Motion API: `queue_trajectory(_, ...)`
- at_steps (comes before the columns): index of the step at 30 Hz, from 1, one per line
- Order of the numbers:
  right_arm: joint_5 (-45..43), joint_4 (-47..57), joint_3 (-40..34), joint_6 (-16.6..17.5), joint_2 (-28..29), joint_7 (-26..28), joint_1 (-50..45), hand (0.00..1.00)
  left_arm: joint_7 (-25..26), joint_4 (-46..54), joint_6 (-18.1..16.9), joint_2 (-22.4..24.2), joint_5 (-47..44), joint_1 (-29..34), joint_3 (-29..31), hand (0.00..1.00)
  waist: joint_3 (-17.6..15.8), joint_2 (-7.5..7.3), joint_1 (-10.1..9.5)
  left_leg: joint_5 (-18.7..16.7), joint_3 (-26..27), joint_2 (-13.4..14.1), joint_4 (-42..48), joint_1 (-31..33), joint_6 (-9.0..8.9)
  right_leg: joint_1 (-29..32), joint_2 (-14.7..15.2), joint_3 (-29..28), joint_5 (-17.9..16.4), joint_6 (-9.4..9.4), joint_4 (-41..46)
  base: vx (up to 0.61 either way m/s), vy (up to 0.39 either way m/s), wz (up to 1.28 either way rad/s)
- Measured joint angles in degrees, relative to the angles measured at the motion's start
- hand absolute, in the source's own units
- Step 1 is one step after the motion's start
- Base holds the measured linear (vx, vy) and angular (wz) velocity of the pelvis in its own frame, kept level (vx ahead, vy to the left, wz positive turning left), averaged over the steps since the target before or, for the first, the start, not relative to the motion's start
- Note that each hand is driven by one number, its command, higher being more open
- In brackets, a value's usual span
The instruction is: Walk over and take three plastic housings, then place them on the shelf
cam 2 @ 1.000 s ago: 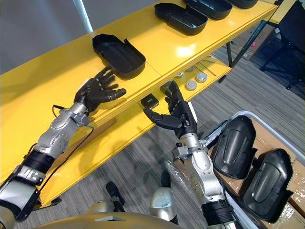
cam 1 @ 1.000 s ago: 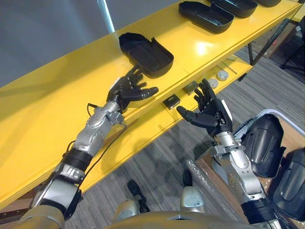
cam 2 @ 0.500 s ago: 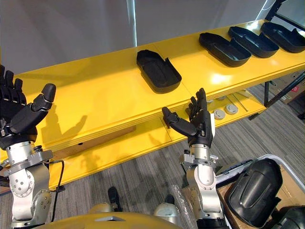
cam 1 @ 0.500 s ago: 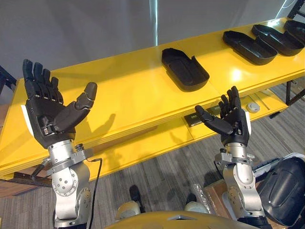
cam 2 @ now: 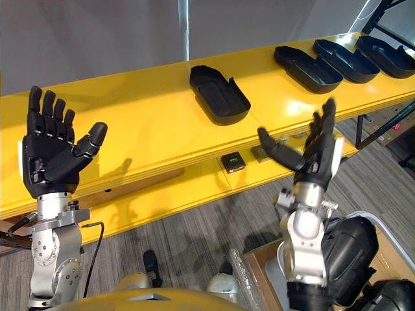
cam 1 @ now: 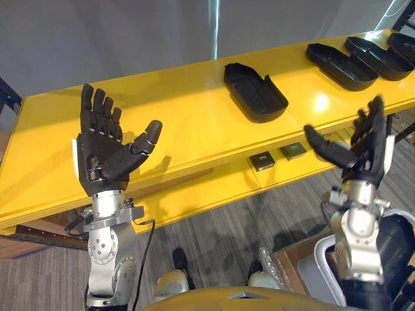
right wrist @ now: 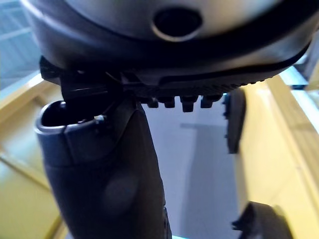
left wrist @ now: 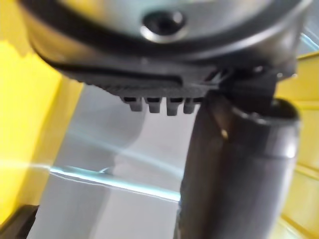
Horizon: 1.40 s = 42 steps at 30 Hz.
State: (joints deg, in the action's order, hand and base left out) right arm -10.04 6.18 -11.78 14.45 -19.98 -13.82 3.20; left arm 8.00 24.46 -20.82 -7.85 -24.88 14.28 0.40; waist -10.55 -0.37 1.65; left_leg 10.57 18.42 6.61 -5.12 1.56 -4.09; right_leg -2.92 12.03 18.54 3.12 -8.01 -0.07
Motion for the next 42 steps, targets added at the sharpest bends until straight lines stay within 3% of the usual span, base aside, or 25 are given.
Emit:
queue_trajectory(6,-12.0,-16.4,0.7,-0.8,-6.5,6.5,14.3,1.00,-1.3,-0.4,0.1,-2.1,-0.2,-3.6,-1.2,1.00,-1.3,-0.17,-1.96,0.7,-1.2,0.1,0.3,2.4,0.37,1.7,-0.3,0.5,0.5,0.16,0.3,0.01,0.004,0.09)
queue_trajectory(13,-19.8,-29.7,2.9,-4.2,-7.4,12.8,22.5,1.00,-3.7,-0.6,0.1,-4.3,-2.5,-10.7,-1.5,1.00,-8.0,0.18,-3.22,1.4,-2.6,-0.2,0.3,4.2,1.09,2.4,-0.2,1.8,1.3,0.01,1.0,0.00,0.016,0.12)
queue_trajectory(23,-22.1,-31.4,3.3,-4.0,-10.8,17.9,27.1,1.00,-4.4,-1.5,0.1,-5.8,-2.5,-14.6,-2.7,1.00,-11.8,1.83,-2.64,1.9,-2.6,0.0,0.3,5.0,1.41,3.9,-0.2,1.6,0.8,0.55,2.3,0.00,0.000,0.00)
queue_trajectory(35,-22.5,-32.3,3.4,-3.9,-11.3,23.9,27.2,1.00,-5.4,-1.5,0.1,-6.0,-2.6,-14.6,-2.7,1.00,-12.2,1.77,-2.50,2.0,-2.7,0.1,0.3,5.0,1.38,4.1,-0.2,1.5,0.4,1.18,2.9,0.00,0.000,0.00)
queue_trajectory(42,-23.0,-32.3,3.5,-3.9,-11.3,24.7,27.1,1.00,-6.7,-1.5,0.1,-6.1,-2.6,-14.6,-2.8,1.00,-12.3,1.66,-2.40,2.1,-2.7,0.1,0.3,4.9,1.34,4.1,-0.2,1.5,0.4,1.17,2.9,0.00,0.000,0.00)
